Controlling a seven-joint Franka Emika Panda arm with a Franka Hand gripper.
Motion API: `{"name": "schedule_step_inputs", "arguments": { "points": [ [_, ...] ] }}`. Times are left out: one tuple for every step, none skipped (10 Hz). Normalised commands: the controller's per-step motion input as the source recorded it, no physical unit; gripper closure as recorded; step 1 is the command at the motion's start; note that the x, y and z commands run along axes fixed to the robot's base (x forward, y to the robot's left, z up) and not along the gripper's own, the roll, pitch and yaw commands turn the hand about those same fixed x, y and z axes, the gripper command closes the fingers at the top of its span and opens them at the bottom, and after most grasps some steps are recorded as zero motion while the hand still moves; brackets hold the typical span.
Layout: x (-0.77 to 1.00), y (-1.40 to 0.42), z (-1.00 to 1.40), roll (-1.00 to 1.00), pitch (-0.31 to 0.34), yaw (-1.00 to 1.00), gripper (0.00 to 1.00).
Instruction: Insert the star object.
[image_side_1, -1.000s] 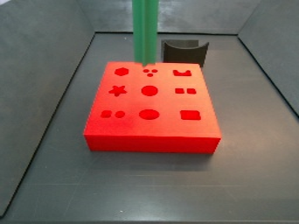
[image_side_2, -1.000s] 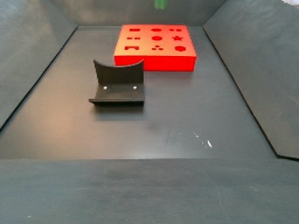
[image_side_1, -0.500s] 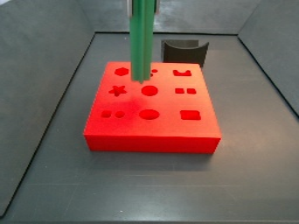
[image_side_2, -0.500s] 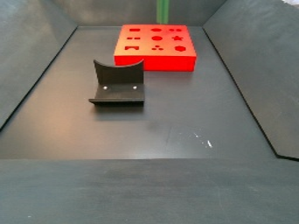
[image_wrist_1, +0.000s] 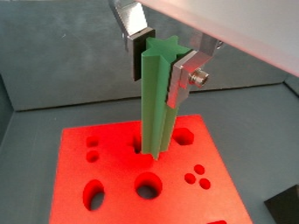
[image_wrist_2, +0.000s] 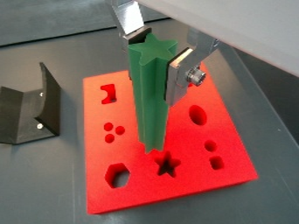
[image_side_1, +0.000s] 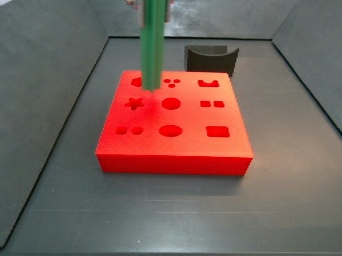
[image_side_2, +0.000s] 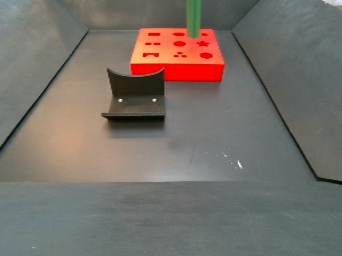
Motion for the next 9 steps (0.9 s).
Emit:
{"name": "schedule_step_inputs", "arguments": {
  "points": [
    [-0.30, 0.21, 0.15, -0.50, -0.377, -0.09, 1.00],
    [-0.30, 0.20, 0.15, -0.50, -0.377, -0.09, 1.00],
    [-0.18, 0.00, 0.02, -0.25, -0.209, 0.00, 1.00],
    [0.00, -0.16, 0.03, 0.05, 0.000, 0.00, 1.00],
    [0.00, -0.33, 0.00, 0.16, 0.000, 0.00, 1.00],
    [0.01, -0.39, -0.07, 0.34, 0.000, 0.15, 1.00],
    [0.00, -0.34, -0.09, 0.39, 0.000, 0.18, 1.00],
    [0.00, -0.07, -0.08, 0.18, 0.000, 0.09, 1.00],
    [0.01, 0.00, -0.09, 0.09, 0.000, 0.09, 1.00]
  ]
}}
